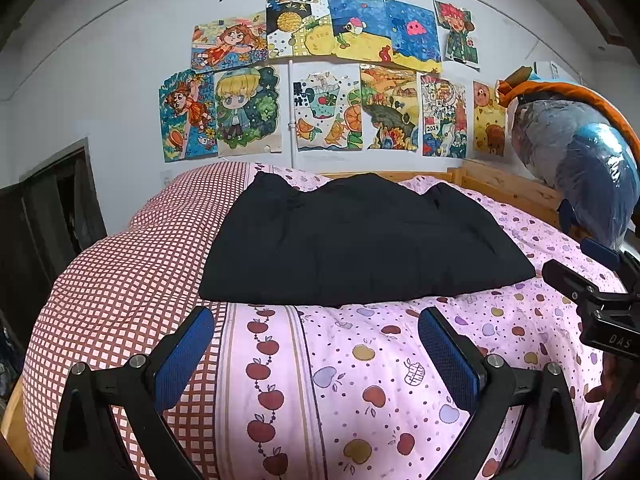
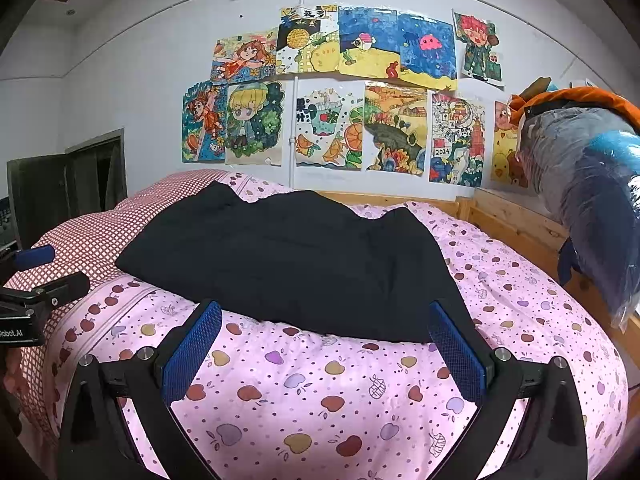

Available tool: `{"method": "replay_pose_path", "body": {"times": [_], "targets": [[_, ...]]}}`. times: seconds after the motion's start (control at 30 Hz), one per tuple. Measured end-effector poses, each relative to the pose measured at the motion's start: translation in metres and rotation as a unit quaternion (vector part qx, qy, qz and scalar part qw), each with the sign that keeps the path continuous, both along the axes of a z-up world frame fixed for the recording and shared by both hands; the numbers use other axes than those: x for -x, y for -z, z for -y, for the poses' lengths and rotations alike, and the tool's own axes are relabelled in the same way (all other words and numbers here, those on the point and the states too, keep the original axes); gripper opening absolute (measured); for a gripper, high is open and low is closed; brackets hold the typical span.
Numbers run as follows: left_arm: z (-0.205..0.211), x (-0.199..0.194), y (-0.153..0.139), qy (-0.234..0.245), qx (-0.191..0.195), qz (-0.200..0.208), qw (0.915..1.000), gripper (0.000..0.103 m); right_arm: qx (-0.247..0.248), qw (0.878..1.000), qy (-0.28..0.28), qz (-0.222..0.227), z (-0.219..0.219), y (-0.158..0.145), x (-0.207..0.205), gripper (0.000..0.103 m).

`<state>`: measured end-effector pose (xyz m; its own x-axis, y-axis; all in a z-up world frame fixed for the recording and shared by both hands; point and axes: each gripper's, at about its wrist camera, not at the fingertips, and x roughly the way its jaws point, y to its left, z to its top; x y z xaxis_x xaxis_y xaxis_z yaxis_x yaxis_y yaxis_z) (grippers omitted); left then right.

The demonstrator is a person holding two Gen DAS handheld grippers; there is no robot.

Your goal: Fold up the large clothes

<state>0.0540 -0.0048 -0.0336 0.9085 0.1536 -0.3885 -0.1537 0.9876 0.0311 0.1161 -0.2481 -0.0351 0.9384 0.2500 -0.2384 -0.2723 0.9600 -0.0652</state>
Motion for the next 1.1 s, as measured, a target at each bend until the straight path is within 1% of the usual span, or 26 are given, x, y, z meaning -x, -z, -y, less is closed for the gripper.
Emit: {"method": "replay_pose_path", "body": {"times": [1.1], "targets": [[-0.0002, -0.0017, 0.0021, 0.003, 0.002, -0.014, 0.9999, 0.103, 0.0, 1.0, 0.002, -0.009, -0.0009, 0.002, -0.0037, 0.101]]}}
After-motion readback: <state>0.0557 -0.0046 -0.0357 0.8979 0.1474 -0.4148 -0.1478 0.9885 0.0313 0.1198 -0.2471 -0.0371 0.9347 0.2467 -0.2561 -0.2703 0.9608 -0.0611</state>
